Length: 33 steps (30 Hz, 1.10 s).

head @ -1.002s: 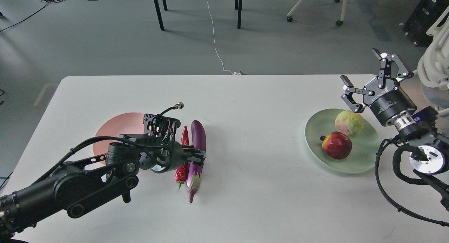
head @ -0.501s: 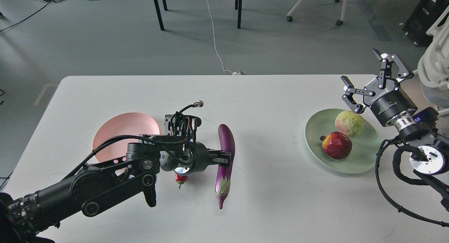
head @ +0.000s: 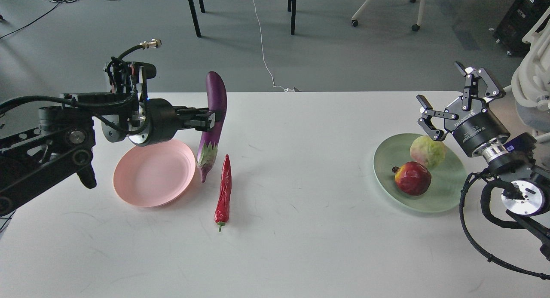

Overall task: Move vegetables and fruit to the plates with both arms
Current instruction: 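Lift the eggplant and lower it onto the pink plate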

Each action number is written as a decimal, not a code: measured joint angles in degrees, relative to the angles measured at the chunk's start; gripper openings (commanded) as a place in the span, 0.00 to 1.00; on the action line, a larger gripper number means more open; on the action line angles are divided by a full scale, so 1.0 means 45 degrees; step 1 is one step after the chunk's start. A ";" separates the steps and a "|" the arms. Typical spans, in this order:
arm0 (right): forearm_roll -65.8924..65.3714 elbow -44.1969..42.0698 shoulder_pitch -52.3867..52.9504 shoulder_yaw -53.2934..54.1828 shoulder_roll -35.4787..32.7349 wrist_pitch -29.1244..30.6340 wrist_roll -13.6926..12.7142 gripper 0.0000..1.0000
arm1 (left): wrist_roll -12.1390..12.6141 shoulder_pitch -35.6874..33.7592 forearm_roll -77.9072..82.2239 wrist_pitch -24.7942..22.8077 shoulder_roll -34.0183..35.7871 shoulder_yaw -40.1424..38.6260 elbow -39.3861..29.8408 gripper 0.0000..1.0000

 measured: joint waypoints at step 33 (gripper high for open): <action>-0.0028 0.0050 -0.0171 0.0000 -0.0066 0.0002 0.0000 0.98 | -0.3741 0.1663 0.3895 0.0110 0.1738 0.1785 0.3191 0.19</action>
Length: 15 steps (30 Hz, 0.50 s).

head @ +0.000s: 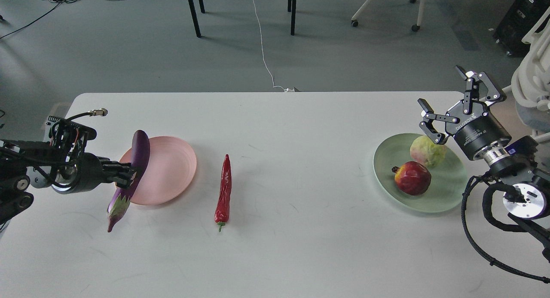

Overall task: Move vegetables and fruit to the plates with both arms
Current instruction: 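Lift the eggplant and lower it onto the pink plate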

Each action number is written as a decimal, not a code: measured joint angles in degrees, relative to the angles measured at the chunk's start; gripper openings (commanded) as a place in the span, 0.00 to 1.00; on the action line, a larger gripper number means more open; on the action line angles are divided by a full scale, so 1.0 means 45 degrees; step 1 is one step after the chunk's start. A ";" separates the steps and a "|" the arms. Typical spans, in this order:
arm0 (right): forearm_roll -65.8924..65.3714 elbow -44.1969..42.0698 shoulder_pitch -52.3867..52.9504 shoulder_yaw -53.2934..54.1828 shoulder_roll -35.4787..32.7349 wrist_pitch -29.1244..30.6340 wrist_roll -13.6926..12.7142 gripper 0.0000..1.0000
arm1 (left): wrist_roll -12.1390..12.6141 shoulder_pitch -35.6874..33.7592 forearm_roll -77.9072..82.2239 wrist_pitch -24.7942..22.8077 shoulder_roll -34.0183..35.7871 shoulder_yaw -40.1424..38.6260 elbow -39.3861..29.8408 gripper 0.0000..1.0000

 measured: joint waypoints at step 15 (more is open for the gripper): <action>0.0000 0.0001 -0.0022 0.0017 -0.0019 -0.0001 0.0000 0.98 | 0.0039 -0.0556 -0.0676 0.0179 -0.0643 0.0028 0.1042 0.47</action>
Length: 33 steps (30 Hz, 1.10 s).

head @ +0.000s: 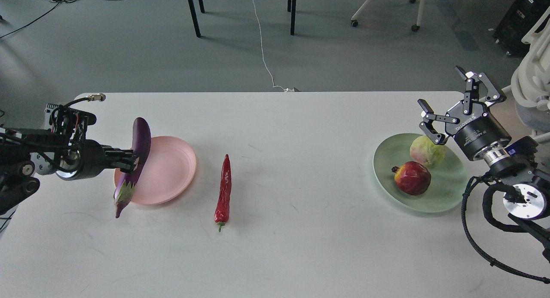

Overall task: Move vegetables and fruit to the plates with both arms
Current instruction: 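Lift the eggplant and lower it onto the pink plate, then open the left gripper and withdraw from the eggplant, then move the left gripper to the red chili pepper and grasp it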

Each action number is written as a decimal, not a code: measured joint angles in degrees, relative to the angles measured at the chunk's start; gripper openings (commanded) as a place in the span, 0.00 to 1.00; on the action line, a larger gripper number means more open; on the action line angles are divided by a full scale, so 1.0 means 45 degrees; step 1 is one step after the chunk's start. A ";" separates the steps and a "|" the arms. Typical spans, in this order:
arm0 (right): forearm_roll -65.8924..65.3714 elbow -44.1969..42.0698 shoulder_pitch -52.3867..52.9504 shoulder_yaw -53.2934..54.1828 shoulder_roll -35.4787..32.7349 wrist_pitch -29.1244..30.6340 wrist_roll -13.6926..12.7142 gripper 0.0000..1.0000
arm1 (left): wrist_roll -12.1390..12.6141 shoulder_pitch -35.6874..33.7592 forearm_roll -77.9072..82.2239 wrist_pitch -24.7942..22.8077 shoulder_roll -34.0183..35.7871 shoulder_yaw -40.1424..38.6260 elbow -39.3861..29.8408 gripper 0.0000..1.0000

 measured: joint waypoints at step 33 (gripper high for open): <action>0.0000 -0.0001 -0.0047 0.0002 -0.0150 0.0003 0.0000 0.98 | 0.2765 -0.0348 -0.3700 0.2116 -0.2040 -0.0146 -0.4045 0.98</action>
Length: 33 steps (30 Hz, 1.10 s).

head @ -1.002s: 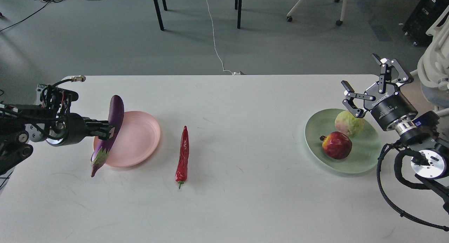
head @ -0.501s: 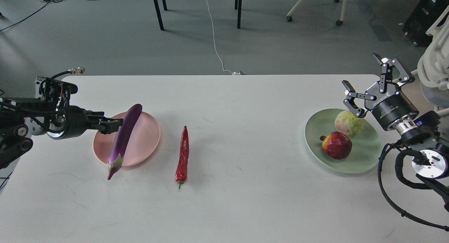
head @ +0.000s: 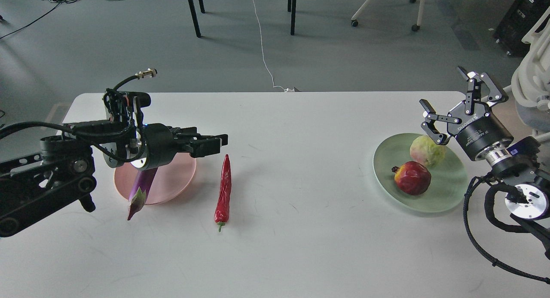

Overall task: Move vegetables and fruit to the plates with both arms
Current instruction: 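Move the left gripper to the red chili pepper and grasp it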

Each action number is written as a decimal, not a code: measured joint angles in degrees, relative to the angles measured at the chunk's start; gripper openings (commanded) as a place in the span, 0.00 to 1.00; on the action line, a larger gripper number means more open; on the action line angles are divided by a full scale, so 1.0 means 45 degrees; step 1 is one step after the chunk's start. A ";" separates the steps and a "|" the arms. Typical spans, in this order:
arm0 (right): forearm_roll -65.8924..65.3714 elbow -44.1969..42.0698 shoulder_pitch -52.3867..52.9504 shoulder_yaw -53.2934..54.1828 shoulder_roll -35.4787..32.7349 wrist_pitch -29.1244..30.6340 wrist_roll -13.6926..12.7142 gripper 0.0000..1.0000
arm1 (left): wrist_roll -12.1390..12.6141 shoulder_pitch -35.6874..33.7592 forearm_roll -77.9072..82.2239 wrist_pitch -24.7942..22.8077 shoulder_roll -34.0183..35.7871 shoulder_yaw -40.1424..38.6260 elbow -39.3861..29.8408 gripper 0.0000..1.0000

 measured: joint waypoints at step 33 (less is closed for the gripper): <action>0.0000 0.0006 -0.0208 0.0055 -0.0182 -0.0004 0.0000 0.98 | 0.0668 0.1369 0.1540 0.1082 -0.2631 0.0668 0.2865 0.94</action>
